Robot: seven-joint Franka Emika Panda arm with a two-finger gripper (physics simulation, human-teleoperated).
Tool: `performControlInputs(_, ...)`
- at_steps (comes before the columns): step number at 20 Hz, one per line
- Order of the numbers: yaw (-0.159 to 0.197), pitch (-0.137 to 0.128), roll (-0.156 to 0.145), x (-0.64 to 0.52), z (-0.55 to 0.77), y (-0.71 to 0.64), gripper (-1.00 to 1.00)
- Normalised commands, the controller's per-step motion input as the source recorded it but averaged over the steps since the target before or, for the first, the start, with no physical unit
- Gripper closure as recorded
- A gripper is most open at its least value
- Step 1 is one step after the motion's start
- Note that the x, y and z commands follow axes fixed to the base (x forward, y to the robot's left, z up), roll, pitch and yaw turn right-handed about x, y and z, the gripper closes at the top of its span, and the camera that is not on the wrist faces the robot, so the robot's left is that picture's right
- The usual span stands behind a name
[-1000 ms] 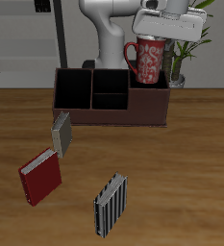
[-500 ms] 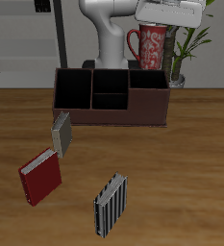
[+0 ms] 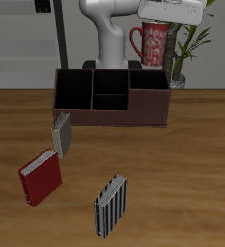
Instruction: Place the red mug into the back desk caddy's right compartment
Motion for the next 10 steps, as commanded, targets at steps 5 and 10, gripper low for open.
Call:
performControlInputs(5,-0.042,0.008,0.003,-0.19,-0.10,0.05,1.00)
performControlInputs(10,-0.019,0.026,0.024,-0.04,-0.15,0.11,1.00)
